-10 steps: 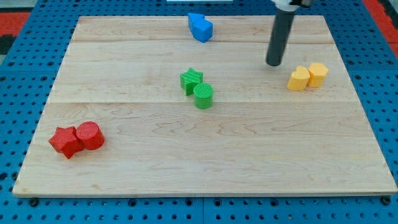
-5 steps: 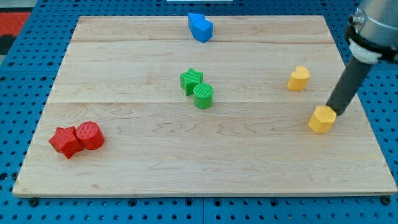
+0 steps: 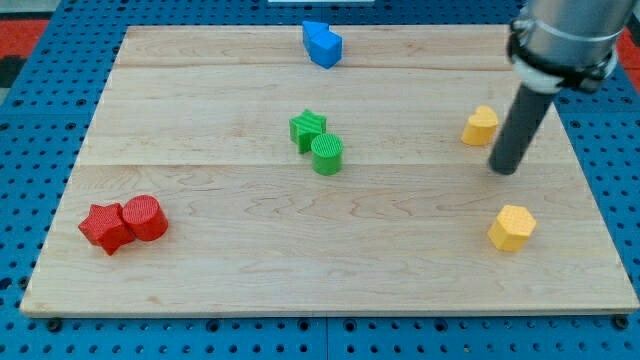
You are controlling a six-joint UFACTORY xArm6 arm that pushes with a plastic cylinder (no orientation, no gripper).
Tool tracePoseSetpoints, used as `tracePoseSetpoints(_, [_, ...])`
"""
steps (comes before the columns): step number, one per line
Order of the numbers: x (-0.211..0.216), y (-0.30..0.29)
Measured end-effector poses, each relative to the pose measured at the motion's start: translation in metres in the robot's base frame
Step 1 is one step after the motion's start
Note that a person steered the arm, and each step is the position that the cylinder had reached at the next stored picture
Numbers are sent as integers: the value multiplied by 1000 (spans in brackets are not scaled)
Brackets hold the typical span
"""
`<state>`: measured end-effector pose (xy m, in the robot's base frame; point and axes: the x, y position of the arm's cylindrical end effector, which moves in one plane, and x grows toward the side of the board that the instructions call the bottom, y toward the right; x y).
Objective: Move the yellow blocks to the bottom right on the board
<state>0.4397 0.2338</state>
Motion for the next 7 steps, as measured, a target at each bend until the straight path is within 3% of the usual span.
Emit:
tracePoseSetpoints(1, [-60,47])
tracePoseSetpoints(2, [-82,-2])
tracePoseSetpoints(3, [-57,-70])
tracePoseSetpoints(4, [-3,-80])
tracePoseSetpoints(5, [14,-73])
tracePoseSetpoints(6, [-29,-81])
tracePoseSetpoints(7, [26,-88])
